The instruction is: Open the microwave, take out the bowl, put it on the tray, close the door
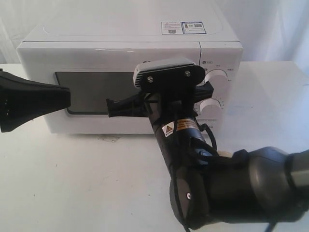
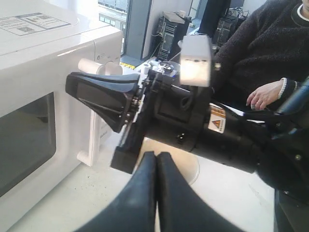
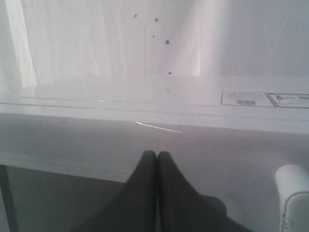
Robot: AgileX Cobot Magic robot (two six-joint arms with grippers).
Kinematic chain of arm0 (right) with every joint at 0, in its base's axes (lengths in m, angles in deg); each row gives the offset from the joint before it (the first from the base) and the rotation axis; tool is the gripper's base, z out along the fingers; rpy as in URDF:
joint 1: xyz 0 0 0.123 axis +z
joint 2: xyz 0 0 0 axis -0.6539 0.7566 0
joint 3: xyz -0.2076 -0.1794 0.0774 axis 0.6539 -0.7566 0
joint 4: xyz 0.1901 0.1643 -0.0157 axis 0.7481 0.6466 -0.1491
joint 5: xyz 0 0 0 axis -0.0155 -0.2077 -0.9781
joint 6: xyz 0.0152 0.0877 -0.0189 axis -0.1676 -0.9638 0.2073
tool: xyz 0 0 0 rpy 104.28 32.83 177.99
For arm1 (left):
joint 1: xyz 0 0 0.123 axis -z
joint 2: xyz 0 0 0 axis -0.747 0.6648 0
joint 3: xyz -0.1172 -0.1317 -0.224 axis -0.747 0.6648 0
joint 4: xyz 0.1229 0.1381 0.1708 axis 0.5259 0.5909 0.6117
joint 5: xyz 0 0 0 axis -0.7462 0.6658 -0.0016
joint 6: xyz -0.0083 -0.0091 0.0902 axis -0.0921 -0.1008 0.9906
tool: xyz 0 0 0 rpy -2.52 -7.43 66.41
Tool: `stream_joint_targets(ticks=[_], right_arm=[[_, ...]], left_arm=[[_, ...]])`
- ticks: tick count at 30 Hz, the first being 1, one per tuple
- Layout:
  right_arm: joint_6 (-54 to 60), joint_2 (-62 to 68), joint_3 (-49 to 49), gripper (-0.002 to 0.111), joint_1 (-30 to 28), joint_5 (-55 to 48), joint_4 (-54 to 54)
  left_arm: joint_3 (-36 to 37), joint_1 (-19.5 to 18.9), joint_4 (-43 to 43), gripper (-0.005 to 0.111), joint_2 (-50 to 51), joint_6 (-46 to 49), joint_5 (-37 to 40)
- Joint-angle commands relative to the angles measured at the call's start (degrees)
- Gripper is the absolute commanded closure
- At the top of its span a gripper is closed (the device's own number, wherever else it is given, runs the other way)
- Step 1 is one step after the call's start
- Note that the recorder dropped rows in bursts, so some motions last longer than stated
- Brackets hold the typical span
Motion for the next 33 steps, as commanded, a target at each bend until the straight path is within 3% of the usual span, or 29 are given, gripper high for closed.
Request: stream_joint_targets(ticks=[1, 30, 33], right_arm=[[0.64, -3.68, -3.00, 0.108, 1.85, 0.48, 0.73], [0.08, -4.45, -4.00, 0.108, 2.43, 0.48, 2.67], [-5.48, -5.31, -4.00, 0.108, 2.43, -0.16, 4.44]], left_arm=[[0.31, 0.06, -1.13, 0.107, -0.38, 0.07, 0.67], [0.31, 0.06, -1.13, 0.107, -0.38, 0.07, 0.67], [0.31, 0.06, -1.13, 0.107, -0.38, 0.07, 0.67]])
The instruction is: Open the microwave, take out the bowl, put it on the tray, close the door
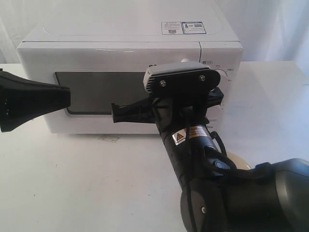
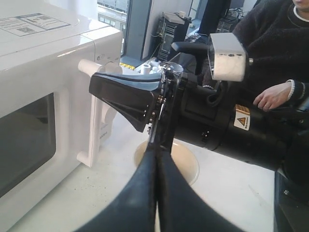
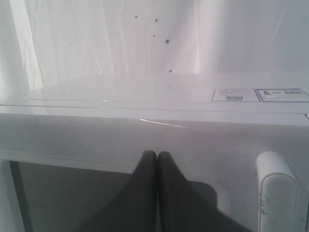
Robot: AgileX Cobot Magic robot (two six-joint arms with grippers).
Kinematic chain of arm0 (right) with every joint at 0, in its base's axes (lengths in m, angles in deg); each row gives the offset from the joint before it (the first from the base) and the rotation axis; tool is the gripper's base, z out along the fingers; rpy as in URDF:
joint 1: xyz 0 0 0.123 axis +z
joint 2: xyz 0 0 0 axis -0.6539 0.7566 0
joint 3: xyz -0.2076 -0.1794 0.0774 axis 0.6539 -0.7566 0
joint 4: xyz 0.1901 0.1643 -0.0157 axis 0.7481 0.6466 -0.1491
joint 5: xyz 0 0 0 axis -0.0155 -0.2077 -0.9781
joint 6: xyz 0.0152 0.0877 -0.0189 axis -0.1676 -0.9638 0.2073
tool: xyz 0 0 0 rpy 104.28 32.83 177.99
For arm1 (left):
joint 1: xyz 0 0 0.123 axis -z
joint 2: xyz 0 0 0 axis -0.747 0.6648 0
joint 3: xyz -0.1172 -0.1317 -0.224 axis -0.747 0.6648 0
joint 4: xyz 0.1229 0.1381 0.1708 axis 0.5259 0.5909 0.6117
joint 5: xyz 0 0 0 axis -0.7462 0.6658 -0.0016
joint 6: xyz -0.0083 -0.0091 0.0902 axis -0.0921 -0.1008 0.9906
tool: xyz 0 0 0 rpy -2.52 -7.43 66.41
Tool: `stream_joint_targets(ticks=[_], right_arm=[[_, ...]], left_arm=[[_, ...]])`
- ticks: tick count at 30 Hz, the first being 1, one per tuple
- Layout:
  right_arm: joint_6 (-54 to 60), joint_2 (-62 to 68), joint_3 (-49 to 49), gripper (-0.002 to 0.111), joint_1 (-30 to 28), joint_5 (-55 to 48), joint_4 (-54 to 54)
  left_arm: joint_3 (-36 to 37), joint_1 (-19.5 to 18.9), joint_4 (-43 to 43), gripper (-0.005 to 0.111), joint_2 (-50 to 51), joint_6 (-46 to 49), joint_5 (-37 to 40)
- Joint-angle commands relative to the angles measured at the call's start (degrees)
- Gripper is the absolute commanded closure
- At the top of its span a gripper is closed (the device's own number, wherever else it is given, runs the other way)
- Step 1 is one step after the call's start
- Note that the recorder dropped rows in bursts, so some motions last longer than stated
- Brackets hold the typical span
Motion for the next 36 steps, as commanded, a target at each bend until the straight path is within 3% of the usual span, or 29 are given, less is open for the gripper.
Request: stream_joint_targets(ticks=[1, 5, 15, 24, 30, 36], right_arm=[[-5.87, -1.97, -0.35, 0.108, 0.02, -1.38, 3.41], [-6.06, -8.86, -0.57, 0.108, 0.02, -14.43, 9.88], [21.63, -29.25, -0.70, 0.108, -2.44, -41.60, 13.12], [21.98, -46.83, -7.98, 0.108, -20.59, -63.88, 12.84], [21.98, -61.06, -17.10, 0.108, -33.47, -69.18, 13.07], [21.75, -72.89, -25.14, 0.108, -40.63, -69.79, 13.07]], left_arm=[[0.31, 0.06, -0.91, 0.107, -0.38, 0.07, 0.67], [0.31, 0.06, -0.91, 0.107, -0.38, 0.07, 0.67], [0.31, 0.06, -0.91, 0.107, -0.38, 0.07, 0.67], [0.31, 0.06, -0.91, 0.107, -0.38, 0.07, 0.67], [0.31, 0.06, -0.91, 0.107, -0.38, 0.07, 0.67], [0.31, 0.06, -0.91, 0.107, -0.38, 0.07, 0.67]])
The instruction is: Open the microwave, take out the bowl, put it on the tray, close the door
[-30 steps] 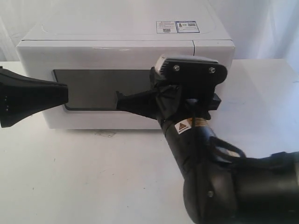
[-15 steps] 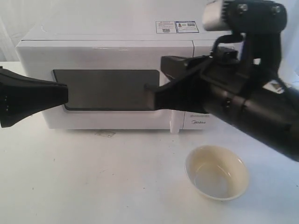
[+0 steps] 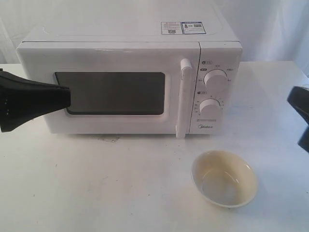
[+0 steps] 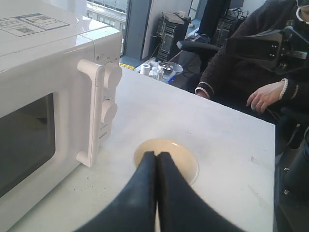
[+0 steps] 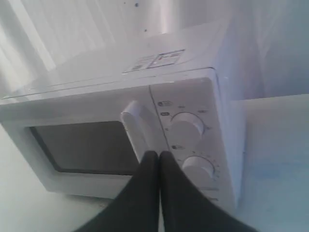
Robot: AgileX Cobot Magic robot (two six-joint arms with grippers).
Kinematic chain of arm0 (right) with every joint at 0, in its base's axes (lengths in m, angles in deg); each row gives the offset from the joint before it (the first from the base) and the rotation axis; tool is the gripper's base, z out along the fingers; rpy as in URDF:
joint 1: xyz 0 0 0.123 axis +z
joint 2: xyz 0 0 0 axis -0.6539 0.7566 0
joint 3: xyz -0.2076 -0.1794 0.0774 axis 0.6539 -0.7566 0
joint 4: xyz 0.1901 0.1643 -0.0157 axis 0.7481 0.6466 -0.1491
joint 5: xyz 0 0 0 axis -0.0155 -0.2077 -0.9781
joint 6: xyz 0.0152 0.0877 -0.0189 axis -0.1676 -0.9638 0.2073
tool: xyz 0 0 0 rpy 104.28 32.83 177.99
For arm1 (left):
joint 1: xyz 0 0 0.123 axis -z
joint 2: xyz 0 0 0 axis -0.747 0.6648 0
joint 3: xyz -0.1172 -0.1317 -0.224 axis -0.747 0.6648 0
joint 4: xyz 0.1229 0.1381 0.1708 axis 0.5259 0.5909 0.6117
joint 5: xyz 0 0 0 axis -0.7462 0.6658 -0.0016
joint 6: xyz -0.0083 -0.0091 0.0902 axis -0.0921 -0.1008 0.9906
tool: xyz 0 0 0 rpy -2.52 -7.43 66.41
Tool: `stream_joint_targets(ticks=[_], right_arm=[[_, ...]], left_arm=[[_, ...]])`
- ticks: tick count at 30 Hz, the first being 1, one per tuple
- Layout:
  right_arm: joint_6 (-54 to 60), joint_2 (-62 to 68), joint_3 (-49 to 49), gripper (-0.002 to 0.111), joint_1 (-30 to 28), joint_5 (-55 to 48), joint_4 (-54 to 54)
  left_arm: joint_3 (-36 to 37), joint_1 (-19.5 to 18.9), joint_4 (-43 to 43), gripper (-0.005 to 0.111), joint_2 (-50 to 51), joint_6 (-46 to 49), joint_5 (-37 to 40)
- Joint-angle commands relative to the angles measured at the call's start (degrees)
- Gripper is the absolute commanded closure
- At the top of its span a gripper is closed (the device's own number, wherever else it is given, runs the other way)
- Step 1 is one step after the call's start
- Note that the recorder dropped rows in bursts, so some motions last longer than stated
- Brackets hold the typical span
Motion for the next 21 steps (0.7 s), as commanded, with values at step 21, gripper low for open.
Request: stream_joint_targets(ticks=[21], right_arm=[[0.75, -29.65, -19.40, 0.108, -14.42, -2.21, -0.29]], left_arm=[[0.31, 0.06, -0.91, 0.107, -0.38, 0.07, 0.67]])
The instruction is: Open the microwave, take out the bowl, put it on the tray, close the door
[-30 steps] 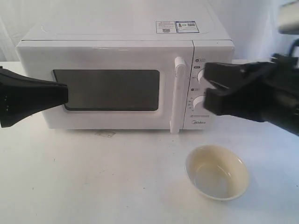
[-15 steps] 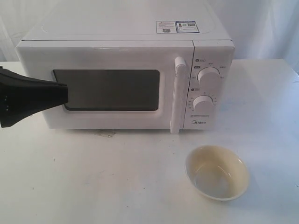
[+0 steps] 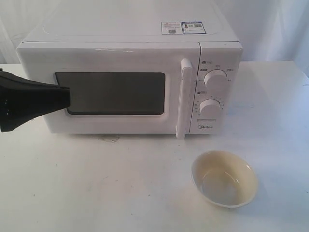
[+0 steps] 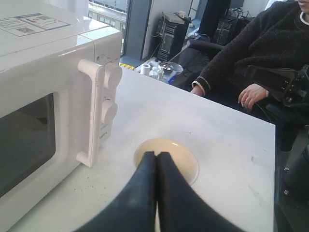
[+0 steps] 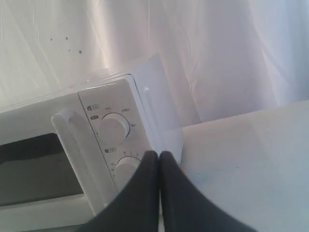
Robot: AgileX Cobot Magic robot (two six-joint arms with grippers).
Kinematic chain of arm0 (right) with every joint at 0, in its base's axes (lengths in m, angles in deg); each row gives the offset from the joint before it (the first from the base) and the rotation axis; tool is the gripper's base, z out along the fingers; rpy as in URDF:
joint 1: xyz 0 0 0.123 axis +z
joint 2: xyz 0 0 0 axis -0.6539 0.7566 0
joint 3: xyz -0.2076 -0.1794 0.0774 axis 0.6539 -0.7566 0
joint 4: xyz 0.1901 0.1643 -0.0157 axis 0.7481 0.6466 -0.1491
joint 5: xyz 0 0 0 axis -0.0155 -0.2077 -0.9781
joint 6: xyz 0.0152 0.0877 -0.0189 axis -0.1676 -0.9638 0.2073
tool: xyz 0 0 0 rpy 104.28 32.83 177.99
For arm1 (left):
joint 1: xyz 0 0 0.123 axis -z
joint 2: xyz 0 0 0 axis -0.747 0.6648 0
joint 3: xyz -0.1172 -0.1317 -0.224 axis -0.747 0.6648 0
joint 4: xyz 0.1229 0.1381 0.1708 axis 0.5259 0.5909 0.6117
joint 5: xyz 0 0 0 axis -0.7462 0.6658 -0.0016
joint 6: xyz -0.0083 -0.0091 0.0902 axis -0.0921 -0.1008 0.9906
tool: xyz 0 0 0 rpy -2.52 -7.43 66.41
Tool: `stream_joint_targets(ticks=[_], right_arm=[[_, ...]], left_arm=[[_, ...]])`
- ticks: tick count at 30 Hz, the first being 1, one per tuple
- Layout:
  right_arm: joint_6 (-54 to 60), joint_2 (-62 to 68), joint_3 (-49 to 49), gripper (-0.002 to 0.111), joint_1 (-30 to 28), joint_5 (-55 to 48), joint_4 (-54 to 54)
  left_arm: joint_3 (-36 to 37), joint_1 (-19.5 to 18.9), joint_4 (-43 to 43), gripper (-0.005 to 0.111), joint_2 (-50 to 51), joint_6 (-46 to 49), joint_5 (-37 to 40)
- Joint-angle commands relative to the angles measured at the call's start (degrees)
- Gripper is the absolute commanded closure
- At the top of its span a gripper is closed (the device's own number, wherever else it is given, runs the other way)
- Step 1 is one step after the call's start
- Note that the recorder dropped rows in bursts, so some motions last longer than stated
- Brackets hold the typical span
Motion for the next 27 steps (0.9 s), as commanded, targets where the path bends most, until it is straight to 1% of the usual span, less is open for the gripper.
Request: stream_joint_targets(ticks=[1, 8, 9, 11, 13, 15, 16, 18, 20, 27], right_arm=[[0.75, -0.37, -0.33, 0.108, -0.46, -2.61, -0.29], [0.75, -0.37, -0.33, 0.108, -0.46, -6.30, -1.22], [0.36, -0.37, -0.33, 0.108, -0.46, -6.54, -4.45], [-5.11, -0.37, -0.33, 0.108, -0.46, -8.51, -15.90], [-16.14, -0.37, -0.33, 0.108, -0.46, -11.46, -29.13], [-29.65, -0.37, -0.33, 0.108, -0.46, -14.08, -40.64], [-35.65, -0.37, -0.33, 0.108, -0.46, -15.39, -45.98], [-43.71, -0.37, -0.33, 0.108, -0.46, -18.06, -53.34], [-47.65, -0.37, -0.33, 0.108, -0.46, -20.13, -58.20], [-47.76, -0.37, -0.33, 0.108, -0.46, -19.87, -59.93]], left_arm=[[0.31, 0.06, -0.91, 0.107, -0.38, 0.07, 0.67], [0.31, 0.06, -0.78, 0.107, -0.38, 0.07, 0.67], [0.31, 0.06, -0.78, 0.107, -0.38, 0.07, 0.67], [0.31, 0.06, -0.67, 0.107, -0.38, 0.07, 0.67], [0.31, 0.06, -0.67, 0.107, -0.38, 0.07, 0.67], [0.31, 0.06, -0.67, 0.107, -0.38, 0.07, 0.67], [0.31, 0.06, -0.67, 0.107, -0.38, 0.07, 0.67], [0.31, 0.06, -0.67, 0.107, -0.38, 0.07, 0.67], [0.31, 0.06, -0.67, 0.107, -0.38, 0.07, 0.67], [0.31, 0.06, -0.67, 0.107, -0.38, 0.07, 0.67]])
